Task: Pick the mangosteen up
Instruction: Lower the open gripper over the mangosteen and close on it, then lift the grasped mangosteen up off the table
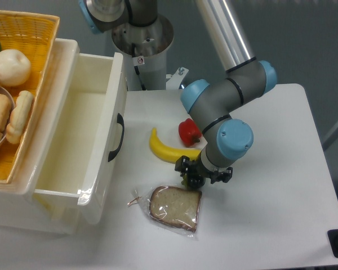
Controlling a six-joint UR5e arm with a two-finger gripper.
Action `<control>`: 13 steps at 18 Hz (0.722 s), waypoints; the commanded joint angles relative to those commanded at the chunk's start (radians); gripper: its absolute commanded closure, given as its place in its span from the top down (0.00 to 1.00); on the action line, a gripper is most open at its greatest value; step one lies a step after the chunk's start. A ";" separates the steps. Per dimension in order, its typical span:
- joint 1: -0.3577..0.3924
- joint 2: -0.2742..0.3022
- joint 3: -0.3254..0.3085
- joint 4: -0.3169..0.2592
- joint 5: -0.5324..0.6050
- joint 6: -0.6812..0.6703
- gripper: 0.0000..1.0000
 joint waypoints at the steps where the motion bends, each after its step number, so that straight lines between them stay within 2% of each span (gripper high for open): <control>1: 0.000 0.000 0.000 0.000 0.002 0.000 0.66; 4: 0.000 0.000 0.000 -0.002 0.003 0.005 0.51; 8: 0.000 0.005 0.000 -0.002 0.003 0.009 0.26; 13: 0.000 0.034 0.011 -0.006 0.009 0.024 0.24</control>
